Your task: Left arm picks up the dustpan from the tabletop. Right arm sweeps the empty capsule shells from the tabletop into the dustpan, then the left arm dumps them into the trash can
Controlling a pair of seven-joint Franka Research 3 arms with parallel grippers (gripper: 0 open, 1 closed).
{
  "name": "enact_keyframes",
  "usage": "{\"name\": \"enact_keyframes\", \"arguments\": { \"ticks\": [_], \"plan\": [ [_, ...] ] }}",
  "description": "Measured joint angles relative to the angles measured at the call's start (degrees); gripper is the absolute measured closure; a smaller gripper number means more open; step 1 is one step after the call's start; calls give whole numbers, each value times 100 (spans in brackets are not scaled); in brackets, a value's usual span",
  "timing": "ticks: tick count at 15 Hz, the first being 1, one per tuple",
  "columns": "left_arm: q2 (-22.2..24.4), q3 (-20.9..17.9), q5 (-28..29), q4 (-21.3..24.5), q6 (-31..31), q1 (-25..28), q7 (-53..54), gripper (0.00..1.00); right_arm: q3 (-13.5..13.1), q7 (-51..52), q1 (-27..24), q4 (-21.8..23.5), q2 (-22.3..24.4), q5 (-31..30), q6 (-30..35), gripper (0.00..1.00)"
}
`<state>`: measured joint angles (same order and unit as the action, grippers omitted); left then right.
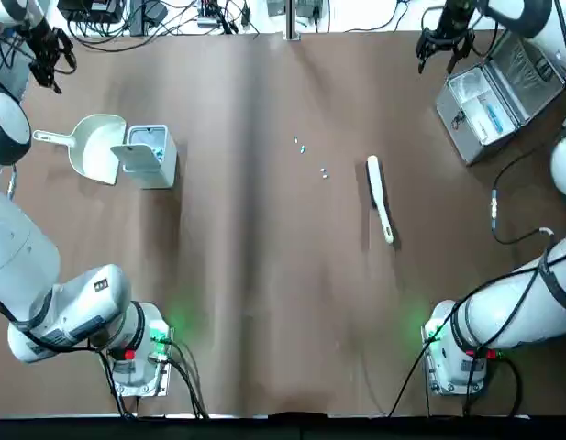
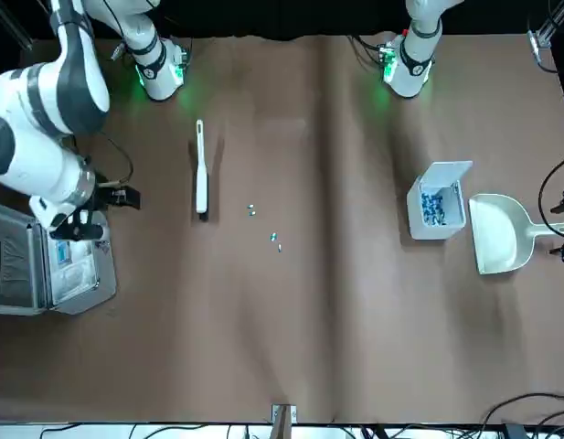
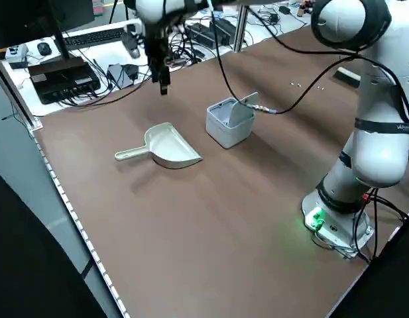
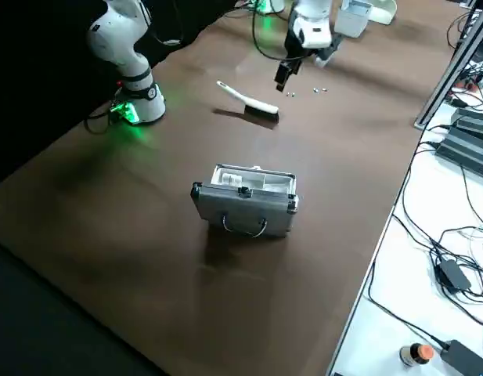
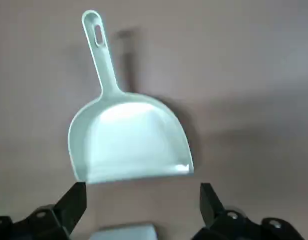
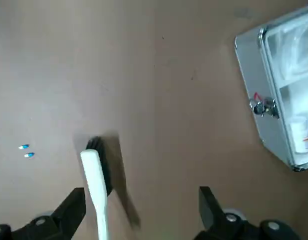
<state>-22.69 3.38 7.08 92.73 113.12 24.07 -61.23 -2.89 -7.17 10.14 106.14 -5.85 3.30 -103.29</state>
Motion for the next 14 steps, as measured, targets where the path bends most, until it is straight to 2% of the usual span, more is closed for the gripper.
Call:
{"name": "enact_keyframes", "arguments": {
  "ticks": [3, 8, 10, 14],
  "plan": [
    [-150, -1, 52, 388, 755, 327, -70, 0, -22, 2, -6, 753, 432, 0, -113, 0],
    [-209, -3, 298, 1298, 2218, 895, -62, 0, -26, 138, 4, 1399, 709, 0, -112, 1],
    [-329, -2, 480, 1455, 2576, 1121, -58, 0, -4, 169, 44, 1588, 718, 1, -121, 1],
    [-714, -1, 584, 1483, 3143, 1374, -49, 0, 27, 180, 236, 2041, 717, 13, -230, 1]
  ]
}}
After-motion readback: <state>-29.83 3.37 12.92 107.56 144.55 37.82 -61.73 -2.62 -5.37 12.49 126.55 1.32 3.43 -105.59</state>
